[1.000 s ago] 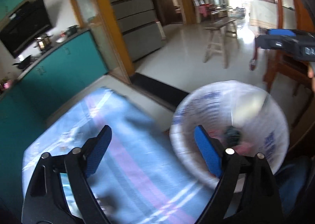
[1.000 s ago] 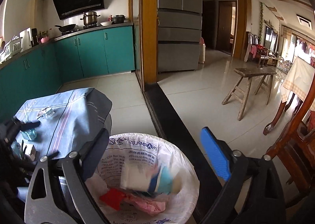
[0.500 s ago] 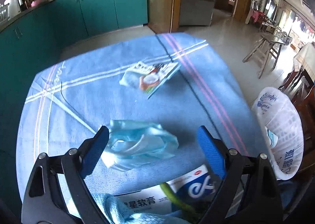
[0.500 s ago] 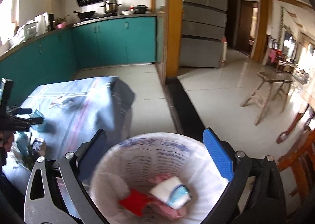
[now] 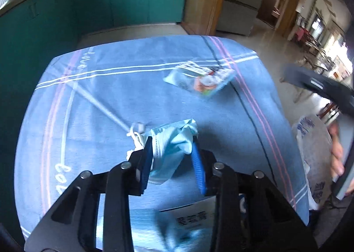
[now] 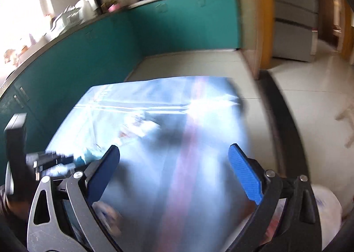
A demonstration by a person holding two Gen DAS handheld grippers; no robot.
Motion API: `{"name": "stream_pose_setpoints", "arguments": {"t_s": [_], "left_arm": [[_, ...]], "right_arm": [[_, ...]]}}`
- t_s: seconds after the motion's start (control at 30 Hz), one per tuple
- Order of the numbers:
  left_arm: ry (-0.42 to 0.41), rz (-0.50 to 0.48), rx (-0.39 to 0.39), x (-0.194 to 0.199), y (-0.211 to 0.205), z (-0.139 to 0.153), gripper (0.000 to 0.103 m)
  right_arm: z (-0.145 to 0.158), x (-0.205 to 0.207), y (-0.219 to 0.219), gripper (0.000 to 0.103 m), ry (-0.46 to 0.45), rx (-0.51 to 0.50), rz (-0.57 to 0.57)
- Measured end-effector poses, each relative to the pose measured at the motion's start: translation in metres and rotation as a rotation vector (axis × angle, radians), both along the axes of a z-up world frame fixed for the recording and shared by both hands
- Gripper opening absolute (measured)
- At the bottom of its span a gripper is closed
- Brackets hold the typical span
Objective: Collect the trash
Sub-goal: 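Grasp the blue face mask with the left tool while the right tool grasps the coconut snack bag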
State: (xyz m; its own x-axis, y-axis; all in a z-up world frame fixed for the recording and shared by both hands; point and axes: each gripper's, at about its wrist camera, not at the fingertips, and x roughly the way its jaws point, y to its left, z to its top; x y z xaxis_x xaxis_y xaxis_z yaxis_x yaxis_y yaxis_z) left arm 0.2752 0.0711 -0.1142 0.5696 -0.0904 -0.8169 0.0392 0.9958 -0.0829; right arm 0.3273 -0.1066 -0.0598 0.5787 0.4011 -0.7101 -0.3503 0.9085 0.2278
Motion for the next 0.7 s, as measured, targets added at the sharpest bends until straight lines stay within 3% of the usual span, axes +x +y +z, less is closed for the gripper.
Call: {"name": "stream_pose_setpoints", "arguments": {"t_s": [0.07,0.2,0.37,0.43,0.47,0.7], "left_arm": [[-0.001,0.049,-0.023,-0.003,0.014,0.002,0.035],[0.005,0.102,-0.045,-0.003,0.032,0.003,0.035],[0.004,0.097,-0.032,-0.006,0.034,0.004,0.035],[-0.008,0.102,-0.025,-0.007,0.035,0.006,0.035],[-0.017,0.108,-0.019,-0.008,0.035,0.007,0.035],[-0.07,0.136,-0.01,-0.012,0.036,0.015,0.035]], "right_arm": [[-0.007,0.026,0.034,0.096,0.036,-0.018,0.037],[-0.032,0.06,0.094,0.096,0.086,-0.151,0.077],[-0.06,0.073,0.11,0.096,0.168,-0.169,0.049],[-0.064,0.071,0.11,0.09,0.172,-0.176,0.053],[-0.066,0.068,0.11,0.078,0.172,-0.187,0.058],[-0.059,0.034,0.09,0.063,0.138,-0.158,0.086]]}}
